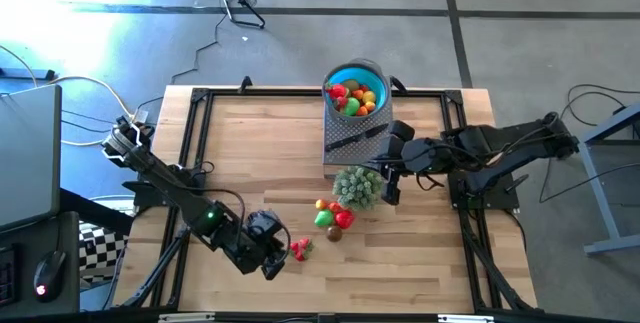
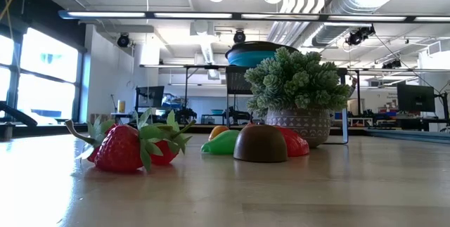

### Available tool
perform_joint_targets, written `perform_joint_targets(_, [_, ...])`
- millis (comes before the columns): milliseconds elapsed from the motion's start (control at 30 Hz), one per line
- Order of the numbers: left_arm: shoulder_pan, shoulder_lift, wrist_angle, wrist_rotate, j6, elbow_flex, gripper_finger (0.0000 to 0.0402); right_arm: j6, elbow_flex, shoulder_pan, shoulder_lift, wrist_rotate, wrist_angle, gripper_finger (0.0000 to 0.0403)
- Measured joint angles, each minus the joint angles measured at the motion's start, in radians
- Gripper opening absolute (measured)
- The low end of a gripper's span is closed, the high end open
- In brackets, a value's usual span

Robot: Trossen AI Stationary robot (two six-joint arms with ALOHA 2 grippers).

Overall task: Pick & Place Fruit
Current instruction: Put the red strawberry into the blue strainer bowl

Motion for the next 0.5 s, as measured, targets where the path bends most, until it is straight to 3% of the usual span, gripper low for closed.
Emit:
perform_joint_targets(167, [-0.020, 0.014, -0.031, 0.084, -0.115, 0.000, 0.0105, -0.016, 0.000, 0.000, 0.000, 0.000, 0.000, 0.0004])
perform_joint_targets(500, [-0.056, 0.041, -0.098, 0.111, -0.285, 0.001, 0.0006, -0.040, 0.000, 0.000, 0.000, 0.000, -0.001, 0.0004])
